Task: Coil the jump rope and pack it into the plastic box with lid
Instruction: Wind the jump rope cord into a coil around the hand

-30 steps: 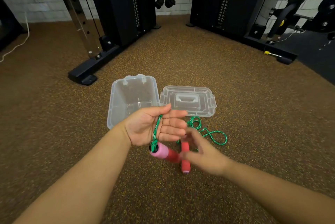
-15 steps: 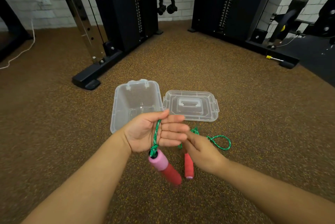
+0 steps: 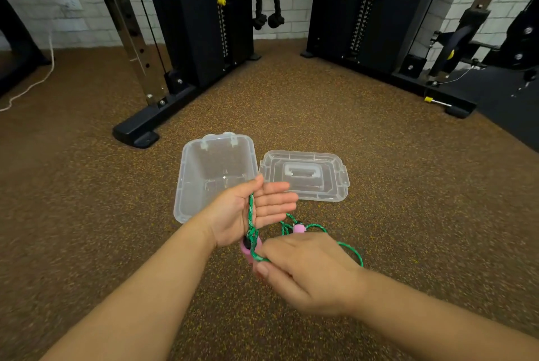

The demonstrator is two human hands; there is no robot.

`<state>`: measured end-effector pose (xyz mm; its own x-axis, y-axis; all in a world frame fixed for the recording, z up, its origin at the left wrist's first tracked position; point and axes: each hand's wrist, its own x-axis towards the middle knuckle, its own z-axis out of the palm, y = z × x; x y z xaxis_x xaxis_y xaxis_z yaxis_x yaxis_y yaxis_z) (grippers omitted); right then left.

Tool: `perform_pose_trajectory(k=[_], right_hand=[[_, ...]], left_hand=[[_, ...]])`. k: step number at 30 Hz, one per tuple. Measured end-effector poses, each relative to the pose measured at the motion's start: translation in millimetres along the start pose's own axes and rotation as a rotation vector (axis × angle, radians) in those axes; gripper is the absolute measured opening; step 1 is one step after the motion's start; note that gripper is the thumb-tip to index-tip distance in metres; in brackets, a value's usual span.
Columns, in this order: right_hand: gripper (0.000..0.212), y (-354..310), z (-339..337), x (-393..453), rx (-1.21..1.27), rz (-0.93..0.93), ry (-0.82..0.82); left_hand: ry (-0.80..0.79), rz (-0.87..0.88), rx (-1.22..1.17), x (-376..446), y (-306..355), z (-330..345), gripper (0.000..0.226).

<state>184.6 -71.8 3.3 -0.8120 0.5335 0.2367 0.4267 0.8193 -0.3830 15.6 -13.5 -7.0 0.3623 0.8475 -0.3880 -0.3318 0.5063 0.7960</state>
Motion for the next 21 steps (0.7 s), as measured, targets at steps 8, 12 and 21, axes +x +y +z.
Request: perform_pose_trajectory(k=[8,12,21], right_hand=[[0.021,12.3,-35.3,14.0,-0.017,0.006,0.092],[0.018,26.1,-41.7,18.0,-0.009,0.052,0.117],[0.011,67.3,-22.9,24.3,0.223,0.324,0.255]], left_hand=[[-0.077,-0.159,0.151,-3.7,-3.9,3.7,0.054],[-0.183,-0.2,0.188,-4.7,-3.1,7.8,0.082],[-0.444,-0.344,0.24,-9.5,4.7,9.2,0.104]])
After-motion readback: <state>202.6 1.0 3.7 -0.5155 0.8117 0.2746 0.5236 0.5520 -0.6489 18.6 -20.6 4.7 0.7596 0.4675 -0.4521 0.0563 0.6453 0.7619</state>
